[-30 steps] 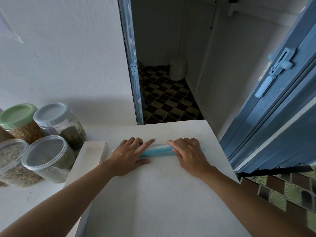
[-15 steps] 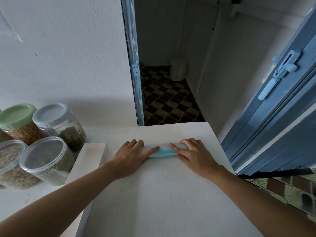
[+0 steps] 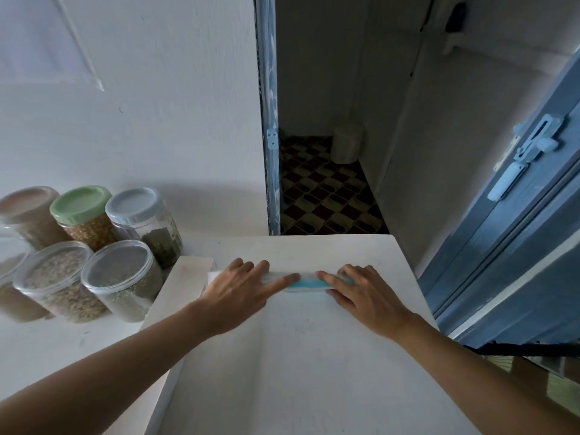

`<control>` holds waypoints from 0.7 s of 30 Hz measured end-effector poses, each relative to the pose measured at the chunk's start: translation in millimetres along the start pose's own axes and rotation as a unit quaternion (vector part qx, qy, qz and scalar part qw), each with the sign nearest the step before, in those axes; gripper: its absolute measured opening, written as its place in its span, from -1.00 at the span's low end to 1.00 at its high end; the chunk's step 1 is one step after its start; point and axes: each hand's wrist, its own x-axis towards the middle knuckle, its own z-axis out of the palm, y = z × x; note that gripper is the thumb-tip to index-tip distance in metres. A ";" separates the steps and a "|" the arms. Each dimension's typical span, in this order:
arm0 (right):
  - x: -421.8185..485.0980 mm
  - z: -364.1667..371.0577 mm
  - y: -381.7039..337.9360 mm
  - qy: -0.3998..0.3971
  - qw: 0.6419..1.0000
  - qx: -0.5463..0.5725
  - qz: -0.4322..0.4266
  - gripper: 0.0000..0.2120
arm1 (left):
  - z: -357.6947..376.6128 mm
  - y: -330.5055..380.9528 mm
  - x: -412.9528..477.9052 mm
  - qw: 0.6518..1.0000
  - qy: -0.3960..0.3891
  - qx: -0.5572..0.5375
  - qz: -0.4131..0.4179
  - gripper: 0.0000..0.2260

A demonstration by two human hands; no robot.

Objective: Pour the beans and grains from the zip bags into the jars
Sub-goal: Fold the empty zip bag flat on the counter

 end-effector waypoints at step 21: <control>154.7 -12.2 -166.6 -0.018 0.965 0.045 -0.258 -0.61 | -61.8 47.9 -195.1 0.917 0.052 0.004 -0.396 -0.34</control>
